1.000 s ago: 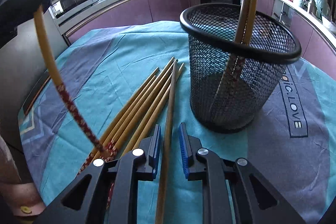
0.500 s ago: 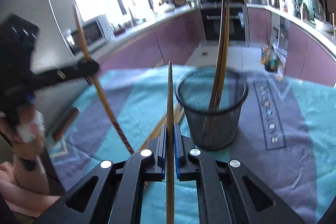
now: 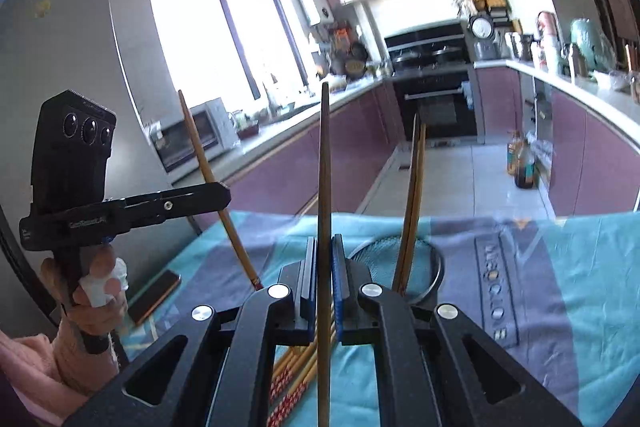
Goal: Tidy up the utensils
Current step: 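Lift both chopsticks upright and carry them over the mesh cup, then lower the chopsticks into the mesh cup and open both tools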
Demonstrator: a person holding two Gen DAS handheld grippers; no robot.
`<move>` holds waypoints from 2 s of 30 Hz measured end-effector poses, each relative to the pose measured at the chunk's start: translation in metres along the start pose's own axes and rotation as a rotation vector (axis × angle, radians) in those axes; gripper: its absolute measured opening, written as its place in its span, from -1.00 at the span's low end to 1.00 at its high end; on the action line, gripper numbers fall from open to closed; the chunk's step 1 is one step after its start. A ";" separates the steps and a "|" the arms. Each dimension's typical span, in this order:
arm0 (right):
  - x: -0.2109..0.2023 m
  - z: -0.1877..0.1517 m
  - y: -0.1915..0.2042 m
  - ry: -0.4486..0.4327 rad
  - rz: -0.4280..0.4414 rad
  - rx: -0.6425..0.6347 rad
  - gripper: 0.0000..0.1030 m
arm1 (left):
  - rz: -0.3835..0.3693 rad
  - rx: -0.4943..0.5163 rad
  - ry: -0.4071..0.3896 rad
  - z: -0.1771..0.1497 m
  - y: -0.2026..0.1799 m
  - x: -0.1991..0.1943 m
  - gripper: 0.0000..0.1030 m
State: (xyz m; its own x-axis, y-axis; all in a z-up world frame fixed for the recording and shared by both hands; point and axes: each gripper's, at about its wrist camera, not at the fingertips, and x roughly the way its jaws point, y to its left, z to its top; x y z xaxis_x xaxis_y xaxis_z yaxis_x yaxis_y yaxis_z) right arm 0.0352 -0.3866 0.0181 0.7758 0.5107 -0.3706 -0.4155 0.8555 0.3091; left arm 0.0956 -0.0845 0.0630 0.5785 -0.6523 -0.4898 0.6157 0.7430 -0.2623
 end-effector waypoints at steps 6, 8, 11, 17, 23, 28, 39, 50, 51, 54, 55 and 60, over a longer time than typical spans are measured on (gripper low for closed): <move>-0.001 0.029 -0.009 -0.082 -0.047 0.005 -0.89 | -0.003 0.025 -0.048 0.026 -0.013 -0.001 -0.86; 0.000 0.036 -0.013 -0.106 -0.066 0.008 -0.89 | 0.008 0.029 -0.062 0.037 -0.015 0.002 -0.86; 0.002 0.046 -0.018 -0.153 -0.106 0.003 -0.89 | 0.016 0.032 -0.069 0.048 -0.018 0.009 -0.86; 0.023 0.051 -0.032 -0.175 -0.145 0.028 -0.89 | 0.062 0.046 -0.039 0.052 -0.020 0.036 -0.86; 0.050 0.033 -0.042 -0.088 -0.183 0.026 -0.89 | 0.072 0.067 0.052 0.038 -0.026 0.066 -0.86; 0.062 0.019 -0.046 0.024 -0.193 0.046 -0.89 | 0.071 0.084 0.121 0.025 -0.023 0.088 -0.85; 0.086 0.010 -0.050 0.224 -0.202 0.069 -0.88 | 0.072 0.056 0.210 0.024 -0.009 0.126 -0.85; 0.077 0.009 -0.044 0.179 -0.201 0.077 -0.65 | 0.122 0.057 0.167 0.019 -0.002 0.128 -0.51; 0.075 0.008 -0.043 0.175 -0.197 0.076 -0.64 | 0.128 0.053 0.156 0.017 -0.002 0.125 -0.49; 0.066 0.005 -0.035 0.156 -0.174 0.060 -0.60 | 0.150 0.043 0.120 0.008 -0.002 0.109 -0.43; 0.062 0.004 -0.030 0.149 -0.167 0.048 -0.56 | 0.158 0.046 0.110 0.005 0.001 0.103 -0.39; 0.037 -0.005 -0.001 0.121 -0.109 -0.028 -0.43 | 0.204 0.036 0.074 -0.015 0.010 0.074 -0.31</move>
State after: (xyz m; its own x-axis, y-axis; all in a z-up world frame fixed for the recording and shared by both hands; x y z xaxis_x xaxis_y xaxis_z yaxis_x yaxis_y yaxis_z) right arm 0.0619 -0.3686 -0.0006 0.7551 0.4199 -0.5035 -0.3463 0.9076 0.2374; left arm 0.1363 -0.1232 0.0114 0.6528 -0.4753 -0.5898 0.5098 0.8516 -0.1221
